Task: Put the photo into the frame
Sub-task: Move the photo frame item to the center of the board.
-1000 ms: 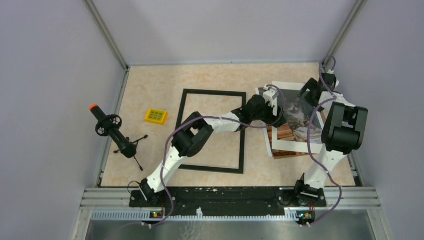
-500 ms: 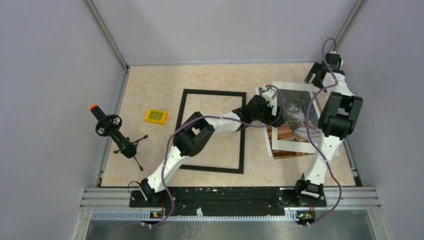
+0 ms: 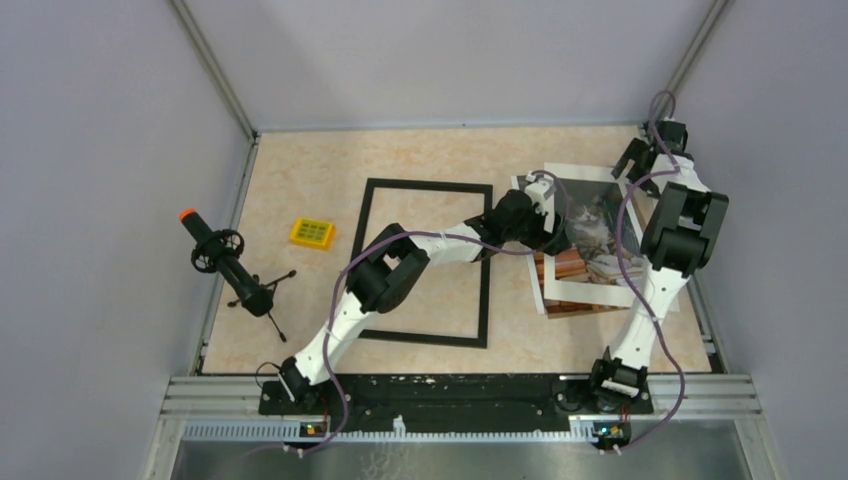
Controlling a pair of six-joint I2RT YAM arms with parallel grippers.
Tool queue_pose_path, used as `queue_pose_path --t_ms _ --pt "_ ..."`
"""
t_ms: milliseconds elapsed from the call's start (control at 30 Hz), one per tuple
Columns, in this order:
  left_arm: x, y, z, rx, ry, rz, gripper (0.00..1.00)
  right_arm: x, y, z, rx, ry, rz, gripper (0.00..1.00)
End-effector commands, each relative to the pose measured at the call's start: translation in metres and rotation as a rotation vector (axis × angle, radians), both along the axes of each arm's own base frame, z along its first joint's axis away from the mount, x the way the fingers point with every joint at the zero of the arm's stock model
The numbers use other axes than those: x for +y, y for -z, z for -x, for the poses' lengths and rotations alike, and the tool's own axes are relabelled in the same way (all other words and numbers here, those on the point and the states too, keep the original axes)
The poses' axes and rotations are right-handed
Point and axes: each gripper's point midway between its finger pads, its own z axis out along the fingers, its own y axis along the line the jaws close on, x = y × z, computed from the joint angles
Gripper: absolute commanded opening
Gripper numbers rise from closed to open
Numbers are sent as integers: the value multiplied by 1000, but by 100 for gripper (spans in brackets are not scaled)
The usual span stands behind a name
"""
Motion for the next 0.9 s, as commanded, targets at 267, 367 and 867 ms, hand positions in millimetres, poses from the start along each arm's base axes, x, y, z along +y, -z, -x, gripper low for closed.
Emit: queue_pose_path --t_ms 267,367,867 --pt "15 -32 -23 -133 -15 -13 100 72 -1 85 -19 33 -269 95" --pt "17 -36 -21 -142 -9 -11 100 95 -16 102 -61 -21 -324 94" --pt "23 -31 -15 -110 -18 -4 100 39 -48 234 -273 339 -267 97"
